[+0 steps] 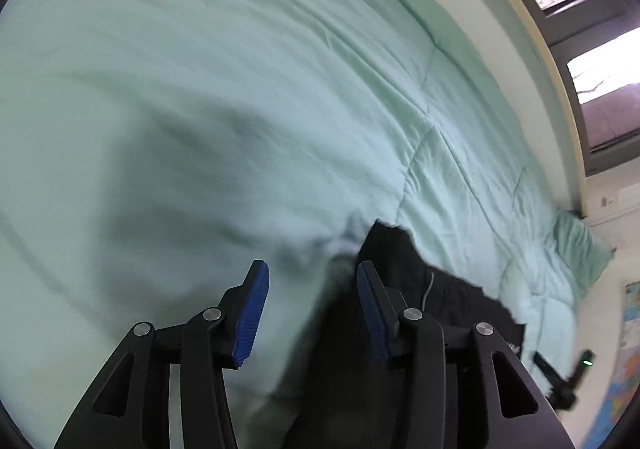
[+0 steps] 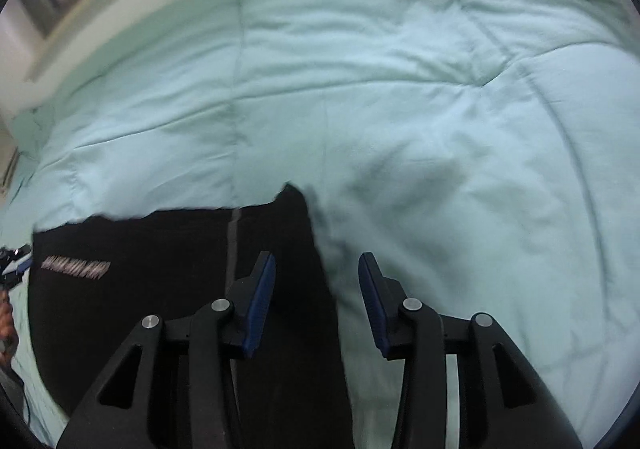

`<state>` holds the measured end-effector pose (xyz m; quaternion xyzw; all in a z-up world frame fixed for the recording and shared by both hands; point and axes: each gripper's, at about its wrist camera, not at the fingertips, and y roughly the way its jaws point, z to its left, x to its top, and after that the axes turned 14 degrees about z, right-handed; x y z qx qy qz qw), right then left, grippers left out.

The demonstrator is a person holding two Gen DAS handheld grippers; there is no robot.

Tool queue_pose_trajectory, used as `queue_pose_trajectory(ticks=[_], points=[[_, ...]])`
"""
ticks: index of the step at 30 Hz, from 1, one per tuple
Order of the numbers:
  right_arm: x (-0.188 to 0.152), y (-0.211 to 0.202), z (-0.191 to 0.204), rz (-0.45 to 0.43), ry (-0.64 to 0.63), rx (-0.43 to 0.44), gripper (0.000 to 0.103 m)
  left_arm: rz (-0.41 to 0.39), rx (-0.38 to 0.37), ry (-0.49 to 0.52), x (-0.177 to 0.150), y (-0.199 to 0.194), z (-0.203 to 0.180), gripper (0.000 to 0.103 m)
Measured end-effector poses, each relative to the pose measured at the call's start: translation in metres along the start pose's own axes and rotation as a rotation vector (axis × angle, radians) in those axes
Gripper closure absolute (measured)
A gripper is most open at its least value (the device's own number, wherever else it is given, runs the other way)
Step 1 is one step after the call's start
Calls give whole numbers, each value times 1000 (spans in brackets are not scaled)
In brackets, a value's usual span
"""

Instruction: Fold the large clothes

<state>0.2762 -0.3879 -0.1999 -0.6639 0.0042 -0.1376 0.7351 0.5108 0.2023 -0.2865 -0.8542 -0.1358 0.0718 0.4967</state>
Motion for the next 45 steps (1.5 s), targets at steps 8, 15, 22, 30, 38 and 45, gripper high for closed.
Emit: queue_pose_trajectory(ticks=[8,15,22,30,38,45], points=[[-91,-17,86,41,-108,155,57,-34,53,371,-130,-46,-97,54],[-120,19,150,65,-122,122,49,-5,119,512,-217,9,-165,50],[-133,77,166,86,-156,-21,14,108,161,380,-207,76,-133,48],[-117,50,162,106,-178,21,24,100,176,450,-207,56,-147,46],[-34,56,177,50,-141,56,29,44,115,342,-135,41,-156,45],[-30,109,179,98,-150,2,33,125,190,296,-104,94,-136,42]])
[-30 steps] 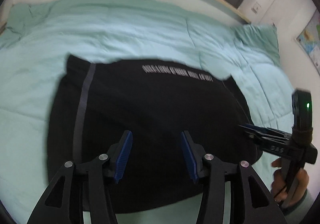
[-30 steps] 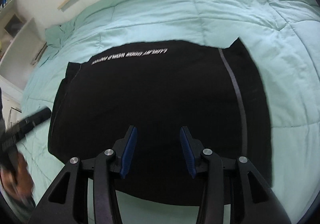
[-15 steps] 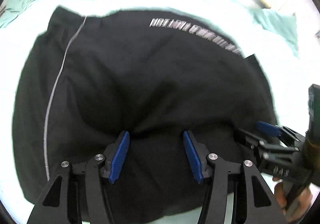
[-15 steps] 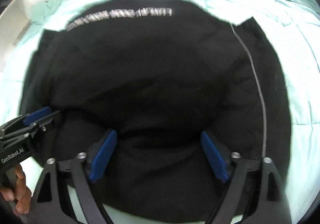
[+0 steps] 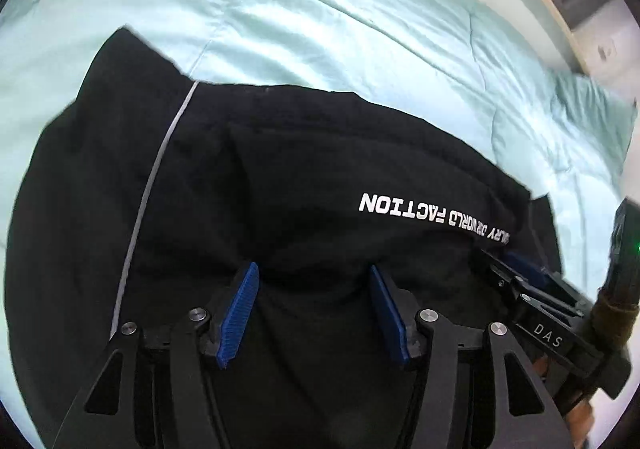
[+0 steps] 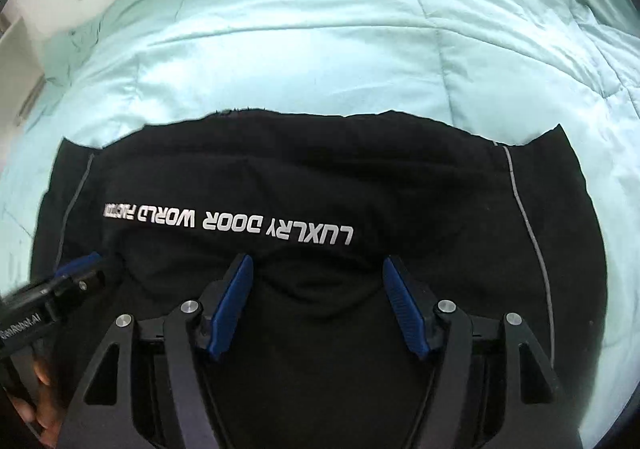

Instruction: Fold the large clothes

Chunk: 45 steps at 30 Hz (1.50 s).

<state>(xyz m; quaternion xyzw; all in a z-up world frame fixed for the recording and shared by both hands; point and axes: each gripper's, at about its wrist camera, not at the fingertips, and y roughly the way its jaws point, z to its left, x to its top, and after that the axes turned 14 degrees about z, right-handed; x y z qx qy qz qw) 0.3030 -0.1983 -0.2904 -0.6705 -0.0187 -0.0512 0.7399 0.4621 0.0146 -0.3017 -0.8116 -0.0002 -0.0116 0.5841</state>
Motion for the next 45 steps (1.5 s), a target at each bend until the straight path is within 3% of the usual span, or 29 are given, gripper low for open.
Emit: queue_pose_trajectory(ticks=[2,5,9,12,14,16,20,23,27,31,37,45], points=[[-4,-5,-4,3,0,16,33,-14,14,26,-3,-4,-3,42],[-22,-34,-13,-19,12,57,33,-33,-24,36,-15,-29,-5,42],[-61,-74,-11,-68,-31,42,33,-130,-63,29,-58,-82,6,42],[-90,-68,-2,-25,-30,48,33,-176,-31,-35,-84,-94,29,42],[-103,-41,-4,47,-16,14,33,-108,-25,-115,-92,-76,50,41],[-105,-27,-8,75,24,48,33,-32,-75,-175,-92,-50,63,41],[-98,-30,-18,107,77,90,33,-38,-19,-136,-90,-69,47,41],[-104,-40,-23,131,97,104,33,-43,-25,-106,-96,-82,36,41],[-130,-59,-35,122,130,144,33,-51,-34,-119,-110,-92,44,41],[-163,-71,-56,115,190,181,33,-16,-76,-197,-127,-91,67,41],[-186,-91,-82,69,233,132,33,-24,-113,-245,-153,-97,88,41],[-183,-122,-127,-12,269,83,32,-59,-104,-164,-144,-124,92,41]])
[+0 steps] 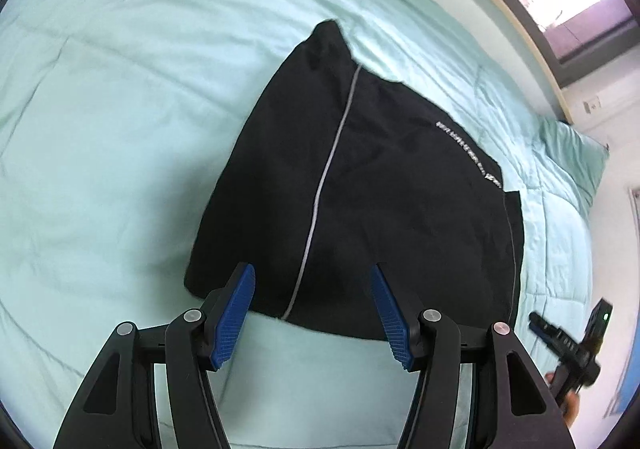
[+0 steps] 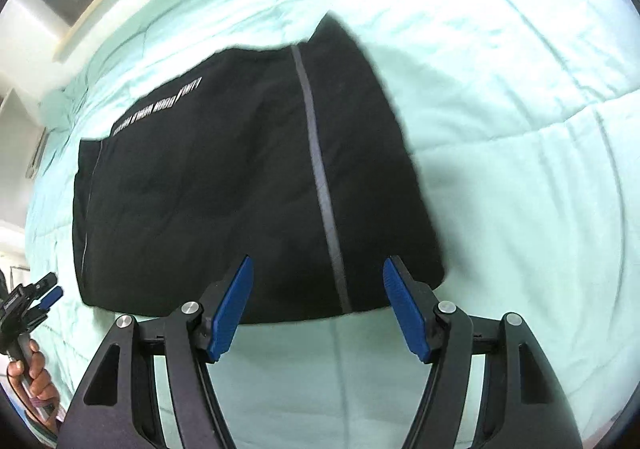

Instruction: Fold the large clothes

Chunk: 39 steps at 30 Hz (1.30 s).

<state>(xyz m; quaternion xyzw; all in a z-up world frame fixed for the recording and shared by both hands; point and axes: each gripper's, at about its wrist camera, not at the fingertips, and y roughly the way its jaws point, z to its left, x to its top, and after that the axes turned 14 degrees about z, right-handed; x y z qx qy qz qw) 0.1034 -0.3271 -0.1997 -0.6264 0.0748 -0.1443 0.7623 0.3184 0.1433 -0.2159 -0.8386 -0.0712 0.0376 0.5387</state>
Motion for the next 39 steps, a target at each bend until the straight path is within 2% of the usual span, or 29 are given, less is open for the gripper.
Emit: queue_pose_trajectory(ticks=[5,7,10,13,17,20,23,26,28,34,35,37,39], points=[[31,-10,-30,-49,38,-22,22,-31,33,86,32,-10,-9,39],[49,-2,-36,-36,46,-19,21,-28,33,79,46,-9,-5,36],[69,17,-35,-15,50,-11,21,-8,22,54,73,2,9,35],[83,34,-29,-4,29,-13,21,32,-3,37,98,22,26,35],[97,55,-30,29,6,11,21,121,-79,44,122,56,43,35],[104,70,-32,56,-3,43,21,139,-73,50,130,76,52,35],[109,83,-34,72,-12,77,21,184,-188,42,131,93,61,33],[114,97,-39,99,-8,132,14,218,-246,55,131,105,63,27],[117,107,-42,117,5,165,7,241,-277,56,131,113,64,27],[123,144,-51,184,70,382,5,261,-403,5,136,131,76,25],[123,145,-51,188,81,404,5,248,-398,2,134,130,75,33],[122,140,-48,188,75,436,24,218,-407,31,129,119,65,58],[118,131,-41,179,21,407,35,190,-348,85,122,107,51,61]])
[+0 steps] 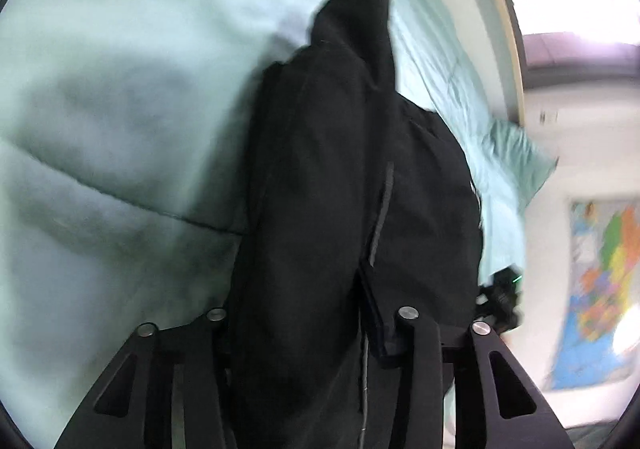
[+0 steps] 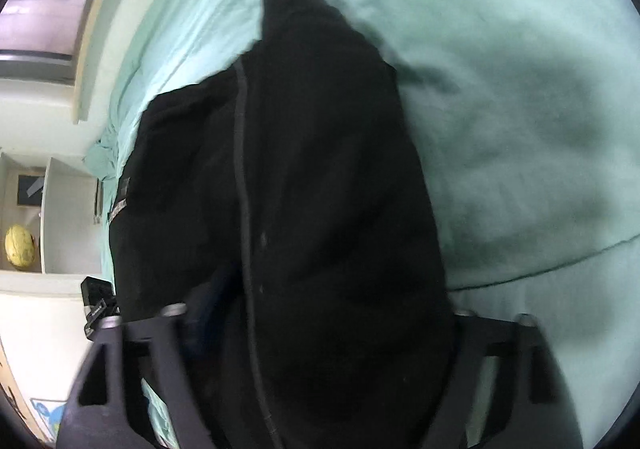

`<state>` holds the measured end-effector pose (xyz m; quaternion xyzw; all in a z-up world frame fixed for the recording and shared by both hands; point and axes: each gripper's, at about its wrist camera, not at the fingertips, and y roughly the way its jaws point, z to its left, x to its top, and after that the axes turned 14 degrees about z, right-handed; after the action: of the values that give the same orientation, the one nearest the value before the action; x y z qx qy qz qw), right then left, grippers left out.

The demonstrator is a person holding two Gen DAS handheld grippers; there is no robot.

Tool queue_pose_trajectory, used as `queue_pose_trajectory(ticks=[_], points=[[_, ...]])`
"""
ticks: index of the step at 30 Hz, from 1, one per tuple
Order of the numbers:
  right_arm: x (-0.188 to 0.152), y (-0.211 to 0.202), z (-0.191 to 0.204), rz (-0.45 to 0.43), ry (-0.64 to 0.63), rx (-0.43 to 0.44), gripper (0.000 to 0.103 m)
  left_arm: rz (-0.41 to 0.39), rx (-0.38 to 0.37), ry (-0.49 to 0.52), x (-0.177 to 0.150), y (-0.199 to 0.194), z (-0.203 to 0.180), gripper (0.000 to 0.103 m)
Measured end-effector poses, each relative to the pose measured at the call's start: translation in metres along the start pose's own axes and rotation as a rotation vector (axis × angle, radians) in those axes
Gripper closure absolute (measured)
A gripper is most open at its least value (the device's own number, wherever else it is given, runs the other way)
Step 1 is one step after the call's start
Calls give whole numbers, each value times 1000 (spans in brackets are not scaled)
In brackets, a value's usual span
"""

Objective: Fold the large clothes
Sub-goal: 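Lift the hem with both grippers and fold it over onto the jacket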

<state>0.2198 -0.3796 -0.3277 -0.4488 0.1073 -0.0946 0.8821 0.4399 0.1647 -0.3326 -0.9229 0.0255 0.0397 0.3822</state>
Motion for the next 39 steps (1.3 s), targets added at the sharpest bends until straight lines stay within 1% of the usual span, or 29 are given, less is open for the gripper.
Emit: queue_pose_trajectory(ticks=[1,3,4,5,6,7,8,9,10,11,12,13,14,15,16,18,20,23,24,25,29,30,32,33,35,36,37,38,39], points=[[-2,-1,4,8,-32,-13,39,-2,3,22,-4,-3,-7,62],[-4,-1,6,25,-77,-18,40,13,-51,8,-3,-3,-2,62],[-3,1,3,36,-80,-4,39,23,-64,1,0,-3,1,62],[0,4,1,48,-78,10,38,37,-79,-11,3,0,6,58],[2,8,-1,58,-83,19,32,46,-87,-20,7,3,10,55],[4,13,-1,75,-89,34,25,52,-97,-27,9,8,12,46],[9,22,-3,97,-88,53,23,64,-122,-36,13,14,15,38],[12,29,-4,109,-79,75,20,71,-155,-49,16,19,19,36],[15,31,-7,112,-68,91,20,68,-186,-69,18,26,22,36],[16,32,-8,108,-58,101,20,60,-189,-82,19,30,22,37],[15,32,-7,103,-59,103,23,41,-176,-82,18,29,20,42],[11,27,-2,89,-81,101,34,18,-147,-59,14,25,14,51],[3,21,1,73,-106,90,39,0,-128,-39,10,21,8,60],[-4,18,2,56,-127,80,50,-18,-118,-22,4,16,1,64],[-13,10,8,36,-148,77,57,-36,-124,-9,-2,9,-4,68],[-25,-1,21,5,-179,76,62,-78,-155,22,-17,-8,-19,70],[-45,-15,40,-30,-228,75,64,-117,-179,69,-32,-24,-43,71],[-76,-42,65,-70,-290,36,65,-159,-166,158,-63,-46,-87,71],[-91,-50,76,-88,-312,22,65,-172,-163,192,-77,-55,-102,71],[-109,-60,85,-108,-330,10,65,-181,-165,209,-83,-60,-114,71],[-120,-77,93,-151,-343,24,65,-218,-170,275,-139,-95,-147,71],[-123,-83,93,-157,-346,21,65,-221,-172,281,-147,-100,-151,71],[-123,-90,92,-158,-346,14,65,-226,-171,293,-180,-110,-160,71],[-124,-90,92,-157,-346,7,65,-225,-173,293,-192,-119,-149,71],[-125,-85,92,-153,-349,-7,65,-222,-172,287,-223,-126,-142,71],[-129,-81,89,-144,-348,-15,65,-216,-175,280,-234,-127,-139,71],[-132,-84,92,-134,-339,-18,65,-210,-180,271,-245,-123,-140,71],[-132,-87,93,-123,-330,-19,65,-195,-188,251,-258,-121,-132,71],[-137,-88,91,-107,-318,-22,65,-187,-188,240,-264,-116,-128,71]])
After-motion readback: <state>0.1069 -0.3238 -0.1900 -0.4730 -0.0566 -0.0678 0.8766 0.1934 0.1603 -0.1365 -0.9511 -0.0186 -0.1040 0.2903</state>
